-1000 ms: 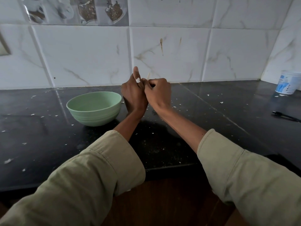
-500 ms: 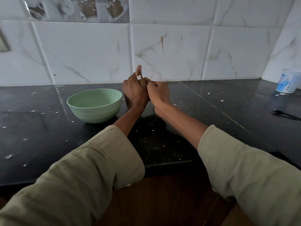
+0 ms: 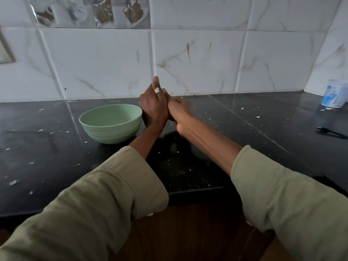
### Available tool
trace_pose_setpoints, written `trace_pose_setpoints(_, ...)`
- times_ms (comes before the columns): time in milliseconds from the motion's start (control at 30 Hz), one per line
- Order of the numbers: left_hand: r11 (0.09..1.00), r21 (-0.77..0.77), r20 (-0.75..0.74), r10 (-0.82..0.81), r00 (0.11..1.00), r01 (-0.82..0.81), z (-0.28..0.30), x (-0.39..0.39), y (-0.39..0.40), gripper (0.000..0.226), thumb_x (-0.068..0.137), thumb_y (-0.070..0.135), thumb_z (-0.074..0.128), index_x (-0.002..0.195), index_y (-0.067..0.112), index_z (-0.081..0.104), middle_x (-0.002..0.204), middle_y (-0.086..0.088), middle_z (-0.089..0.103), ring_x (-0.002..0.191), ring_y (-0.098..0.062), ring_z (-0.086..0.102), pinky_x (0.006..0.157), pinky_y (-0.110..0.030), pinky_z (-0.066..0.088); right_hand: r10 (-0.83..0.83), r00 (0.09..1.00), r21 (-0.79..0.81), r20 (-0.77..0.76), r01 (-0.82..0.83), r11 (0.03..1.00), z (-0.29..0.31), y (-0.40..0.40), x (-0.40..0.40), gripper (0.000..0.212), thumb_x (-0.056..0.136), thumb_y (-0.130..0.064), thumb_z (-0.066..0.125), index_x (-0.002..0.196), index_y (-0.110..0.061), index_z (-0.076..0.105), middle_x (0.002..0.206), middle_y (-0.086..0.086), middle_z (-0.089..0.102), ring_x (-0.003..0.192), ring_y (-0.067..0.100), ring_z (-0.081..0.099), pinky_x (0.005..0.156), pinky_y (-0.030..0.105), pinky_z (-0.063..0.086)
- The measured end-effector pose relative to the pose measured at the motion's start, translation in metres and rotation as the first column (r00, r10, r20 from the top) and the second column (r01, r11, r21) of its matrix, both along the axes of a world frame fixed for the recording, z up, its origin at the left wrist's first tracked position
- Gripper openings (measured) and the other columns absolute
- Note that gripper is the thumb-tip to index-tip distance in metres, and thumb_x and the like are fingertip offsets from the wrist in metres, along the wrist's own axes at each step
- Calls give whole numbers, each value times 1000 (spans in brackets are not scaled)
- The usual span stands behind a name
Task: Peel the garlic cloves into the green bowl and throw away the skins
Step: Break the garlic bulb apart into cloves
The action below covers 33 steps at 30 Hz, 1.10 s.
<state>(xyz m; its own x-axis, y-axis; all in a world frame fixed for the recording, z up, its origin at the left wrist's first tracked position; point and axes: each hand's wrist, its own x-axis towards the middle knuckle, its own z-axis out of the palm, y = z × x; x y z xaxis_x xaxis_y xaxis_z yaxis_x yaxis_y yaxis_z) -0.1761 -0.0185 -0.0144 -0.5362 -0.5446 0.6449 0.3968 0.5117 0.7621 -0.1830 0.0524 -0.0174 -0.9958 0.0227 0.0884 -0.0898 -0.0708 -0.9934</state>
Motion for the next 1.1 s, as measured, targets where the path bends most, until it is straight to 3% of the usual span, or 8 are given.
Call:
trace_pose_setpoints(100,1000,-14,39,27,999,-26,0,-1,-2,61,102,43,28,118,5,72,99,-19,73,101,-37,64,80,-41,39,114,993,2,30,-114,994,1,-1,-4,44,87,-59,74,73,-19,62,77,4,74,69,16,66,72,33,58)
trace_pose_setpoints(233,1000,0,54,-5,999,5,3,0,4,74,93,50,19,116,2,72,100,-19,73,101,-37,64,81,-42,42,307,949,-233,70,-283,930,7,-5,2,39,100,-44,65,113,-8,74,116,11,77,108,23,74,97,41,59)
trace_pose_setpoints(467,999,-47,87,-16,996,20,2,2,7,93,93,69,11,112,5,76,91,-15,75,94,-34,67,84,-42,45,381,917,-366,114,-318,874,3,0,12,26,110,-26,49,102,-10,68,106,13,72,105,25,68,92,38,58)
trace_pose_setpoints(567,998,-59,104,-16,994,22,0,-1,6,103,87,77,3,109,9,77,94,-13,76,97,-31,68,83,-40,45,390,914,-352,108,-332,875,2,2,12,28,111,-25,45,106,-9,67,115,17,69,113,28,66,102,42,55)
trace_pose_setpoints(667,996,-86,125,-1,992,12,-1,-1,7,100,87,78,2,105,14,76,98,-12,76,100,-33,67,83,-41,45,397,913,-362,91,-341,867,1,3,10,26,109,-28,49,106,-10,67,114,16,69,113,28,65,108,44,51)
trace_pose_setpoints(767,992,-126,134,31,990,-14,0,-2,5,103,86,78,-2,109,17,77,101,-11,76,102,-32,66,81,-38,39,423,904,-369,64,-372,852,1,4,12,28,109,-31,51,105,-10,68,104,13,72,106,26,69,99,41,56)
trace_pose_setpoints(867,988,-148,153,60,987,-37,-2,-1,4,87,98,69,9,111,16,77,104,-13,76,105,-34,66,81,-37,36,411,911,-350,44,-371,860,0,4,12,32,109,-33,51,103,-9,69,99,13,74,98,25,71,91,40,58)
trace_pose_setpoints(1100,990,-137,120,-4,993,20,-8,-5,6,92,94,73,5,102,15,76,95,-13,75,97,-34,67,75,-36,36,365,930,-224,45,-347,911,-1,10,15,41,107,-38,52,110,-1,69,113,21,71,113,36,70,103,51,55)
